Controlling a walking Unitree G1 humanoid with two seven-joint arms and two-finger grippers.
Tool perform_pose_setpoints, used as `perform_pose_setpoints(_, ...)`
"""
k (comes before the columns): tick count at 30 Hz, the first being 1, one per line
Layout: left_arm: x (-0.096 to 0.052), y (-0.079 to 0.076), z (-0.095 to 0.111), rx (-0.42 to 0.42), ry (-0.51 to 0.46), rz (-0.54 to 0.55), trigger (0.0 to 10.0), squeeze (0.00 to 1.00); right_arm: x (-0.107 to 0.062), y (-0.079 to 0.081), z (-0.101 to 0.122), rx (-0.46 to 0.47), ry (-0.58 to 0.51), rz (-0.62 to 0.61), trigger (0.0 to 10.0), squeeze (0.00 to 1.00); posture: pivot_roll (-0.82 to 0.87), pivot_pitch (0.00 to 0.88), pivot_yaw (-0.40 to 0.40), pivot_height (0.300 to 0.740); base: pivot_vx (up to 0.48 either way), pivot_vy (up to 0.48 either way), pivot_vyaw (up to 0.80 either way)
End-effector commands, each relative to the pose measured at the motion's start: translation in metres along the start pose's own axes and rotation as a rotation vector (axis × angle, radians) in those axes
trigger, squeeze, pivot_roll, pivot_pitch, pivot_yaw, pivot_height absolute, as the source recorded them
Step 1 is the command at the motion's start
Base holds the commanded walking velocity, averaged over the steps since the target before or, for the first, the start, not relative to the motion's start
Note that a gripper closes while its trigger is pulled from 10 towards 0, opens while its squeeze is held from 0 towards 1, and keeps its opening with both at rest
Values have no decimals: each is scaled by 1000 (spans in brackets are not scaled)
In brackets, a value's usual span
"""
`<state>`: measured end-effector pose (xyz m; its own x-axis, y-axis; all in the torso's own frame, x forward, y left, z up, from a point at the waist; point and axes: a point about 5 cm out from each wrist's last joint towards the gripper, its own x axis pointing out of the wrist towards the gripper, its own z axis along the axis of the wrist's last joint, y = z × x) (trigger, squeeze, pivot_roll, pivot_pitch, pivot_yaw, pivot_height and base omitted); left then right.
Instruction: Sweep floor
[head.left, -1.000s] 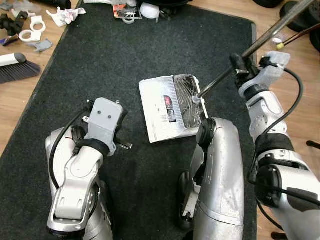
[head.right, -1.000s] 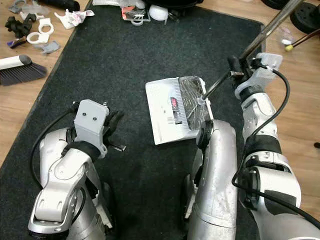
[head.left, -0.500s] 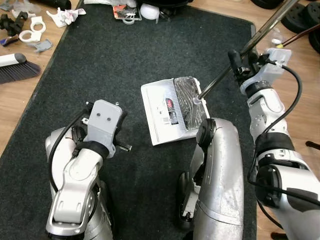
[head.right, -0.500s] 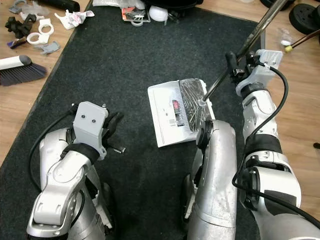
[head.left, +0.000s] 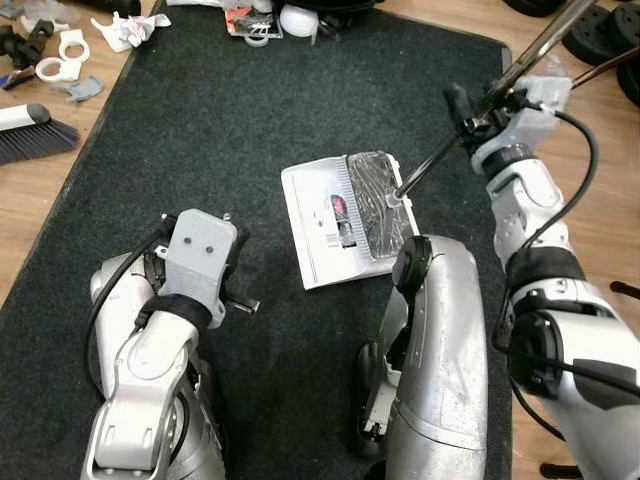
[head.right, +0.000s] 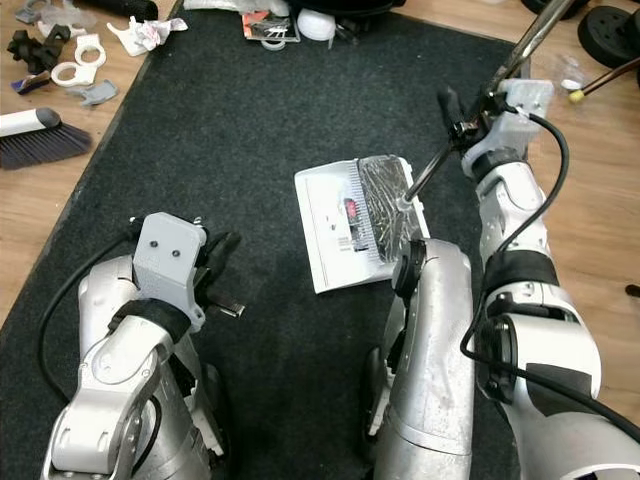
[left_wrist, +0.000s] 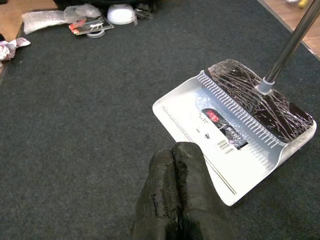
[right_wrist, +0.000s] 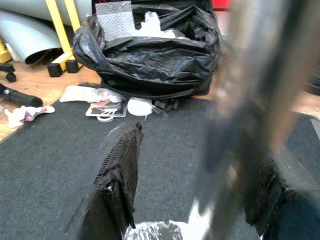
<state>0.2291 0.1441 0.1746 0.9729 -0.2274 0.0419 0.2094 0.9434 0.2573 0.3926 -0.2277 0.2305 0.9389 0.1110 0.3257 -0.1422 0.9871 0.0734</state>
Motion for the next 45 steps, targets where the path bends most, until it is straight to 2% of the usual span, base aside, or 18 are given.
perform_pose_setpoints(1, -4, -1, -3, -10, 21, -3, 10000, 0, -5, -7, -5, -17, 21, -19, 10000, 0, -51, 412, -155, 300, 0, 0, 0)
perform_pose_setpoints(2, -5, -1, -3, -10, 22, -2, 10000, 0, -6, -7, -6, -18, 25, -22, 3529, 0, -51, 412, -155, 300, 0, 0, 0)
perform_pose_setpoints(4, -5, -2, -3, -10, 22, -2, 10000, 0, -6, -8, -7, -19, 27, -25, 3529, 0, -51, 412, -156, 300, 0, 0, 0)
perform_pose_setpoints(5, -5, -2, -3, -10, 23, -2, 10000, 0, -7, -9, -8, -20, 30, -28, 0, 0, -53, 412, -155, 300, 0, 0, 0)
perform_pose_setpoints(9, -5, -2, -3, -12, 28, -2, 10000, 0, -14, -15, -14, -19, 40, -61, 0, 0, -60, 409, -155, 300, 0, 0, 0)
perform_pose_setpoints(20, -2, -3, -4, -19, 31, -1, 10000, 0, -26, -19, -28, -16, 60, -102, 0, 0, -74, 394, -160, 300, 0, 0, 0)
perform_pose_setpoints(22, -1, -4, -5, -20, 30, 0, 10000, 0, -28, -19, -29, 22, 51, -122, 0, 0, -77, 391, -160, 300, 0, 0, 0)
perform_pose_setpoints(23, 0, -4, -5, -21, 29, 0, 10000, 0, -27, -20, -27, 73, 31, -139, 0, 0, -79, 383, -158, 300, 0, 0, 0)
perform_pose_setpoints(24, 0, -4, -5, -21, 29, 0, 10000, 0, -27, -20, -27, 73, 31, -139, 0, 0, -79, 383, -158, 300, 0, 0, 0)
perform_pose_setpoints(27, 3, -3, -6, -24, 27, -2, 10000, 0, -23, -22, -21, 185, -18, -173, 0, 0, -83, 372, -157, 300, 0, 0, 0)
perform_pose_setpoints(37, 11, -4, -6, -27, 16, -9, 10000, 0, -21, -24, -15, 271, -65, -194, 0, 0, -95, 349, -155, 300, 0, 0, 0)
perform_pose_setpoints(38, 16, -5, -6, -28, 8, -16, 10000, 0, -19, -23, -15, 316, -47, -213, 10000, 0, -108, 324, -151, 300, 0, 0, 0)
perform_pose_setpoints(39, 16, -5, -6, -28, 8, -16, 10000, 0, -19, -23, -15, 316, -47, -213, 10000, 0, -108, 324, -151, 300, 0, 0, 0)
perform_pose_setpoints(41, 21, -6, -6, -27, 1, -23, 10000, 0, -18, -24, -12, 377, -65, -228, 10000, 0, -114, 311, -149, 300, 0, 0, 0)
perform_pose_setpoints(42, 23, -6, -7, -26, -3, -26, 10000, 0, -18, -26, -6, 391, -103, -227, 10000, 0, -121, 299, -148, 300, 0, 0, 0)
perform_pose_setpoints(45, 26, -7, -7, -25, -6, -28, 10000, 0, -19, -29, 0, 407, -141, -235, 10000, 0, -126, 288, -146, 300, 0, 0, 0)
